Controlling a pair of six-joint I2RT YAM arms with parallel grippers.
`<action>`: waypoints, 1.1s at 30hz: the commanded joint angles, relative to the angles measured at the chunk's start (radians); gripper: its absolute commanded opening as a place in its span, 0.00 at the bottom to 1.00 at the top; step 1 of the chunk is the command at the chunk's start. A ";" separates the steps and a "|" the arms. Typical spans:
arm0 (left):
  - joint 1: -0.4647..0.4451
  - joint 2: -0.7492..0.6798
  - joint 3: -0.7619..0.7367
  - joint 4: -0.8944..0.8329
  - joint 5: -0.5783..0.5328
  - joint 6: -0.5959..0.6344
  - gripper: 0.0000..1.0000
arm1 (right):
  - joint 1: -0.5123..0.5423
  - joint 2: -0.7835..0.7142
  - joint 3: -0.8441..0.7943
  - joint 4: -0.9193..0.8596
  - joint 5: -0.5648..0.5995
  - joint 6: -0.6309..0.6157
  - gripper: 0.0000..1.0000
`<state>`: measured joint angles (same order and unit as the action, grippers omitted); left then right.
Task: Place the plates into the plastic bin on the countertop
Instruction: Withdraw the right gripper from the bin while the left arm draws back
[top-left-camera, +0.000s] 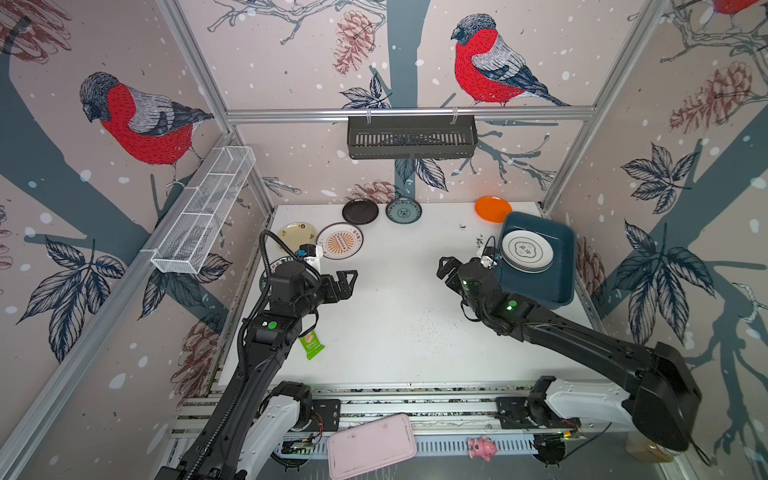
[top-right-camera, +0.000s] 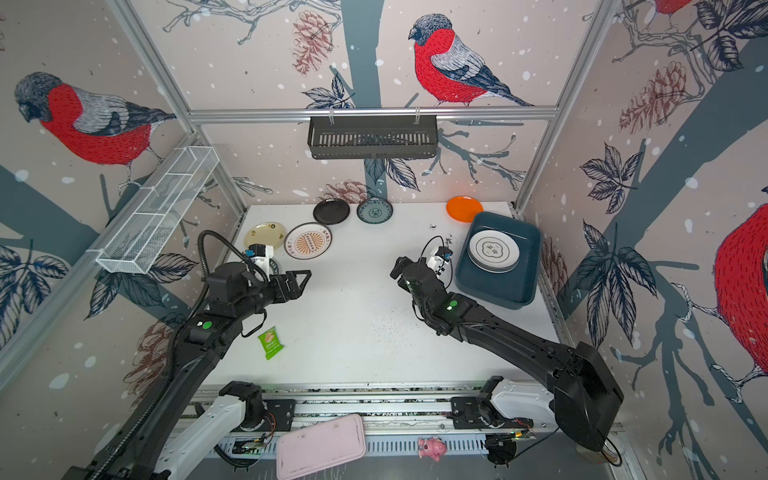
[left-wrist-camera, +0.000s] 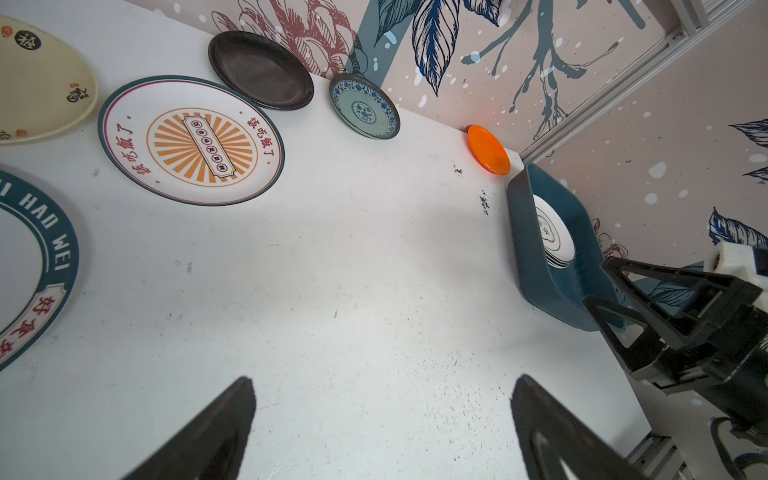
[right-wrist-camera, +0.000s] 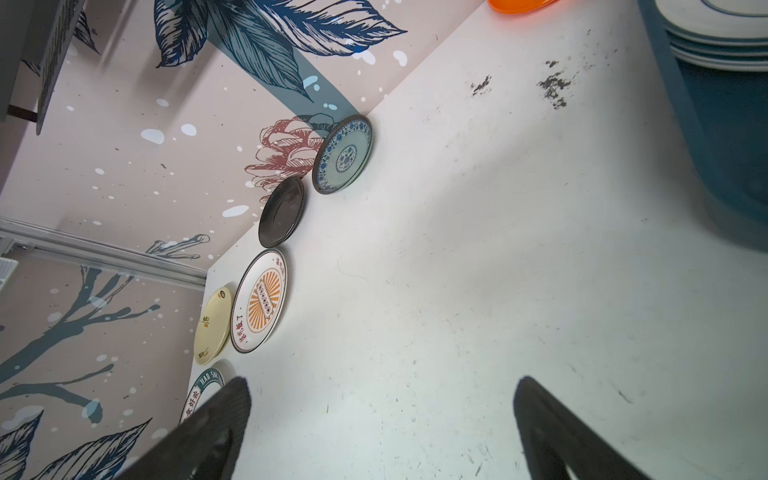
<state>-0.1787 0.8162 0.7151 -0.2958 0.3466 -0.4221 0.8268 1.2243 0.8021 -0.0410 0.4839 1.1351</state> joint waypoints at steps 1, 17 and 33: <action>0.003 0.005 0.008 0.035 0.009 0.002 0.96 | 0.038 0.012 0.014 -0.009 0.051 0.047 1.00; 0.022 0.007 -0.001 0.033 0.003 0.001 0.96 | 0.109 0.051 0.046 -0.044 0.078 0.075 1.00; 0.096 0.035 -0.003 0.032 0.017 -0.008 0.96 | 0.079 0.044 0.025 0.042 0.141 0.038 1.00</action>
<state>-0.0967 0.8490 0.7074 -0.2955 0.3622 -0.4232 0.9184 1.2625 0.8131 -0.0433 0.5957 1.2064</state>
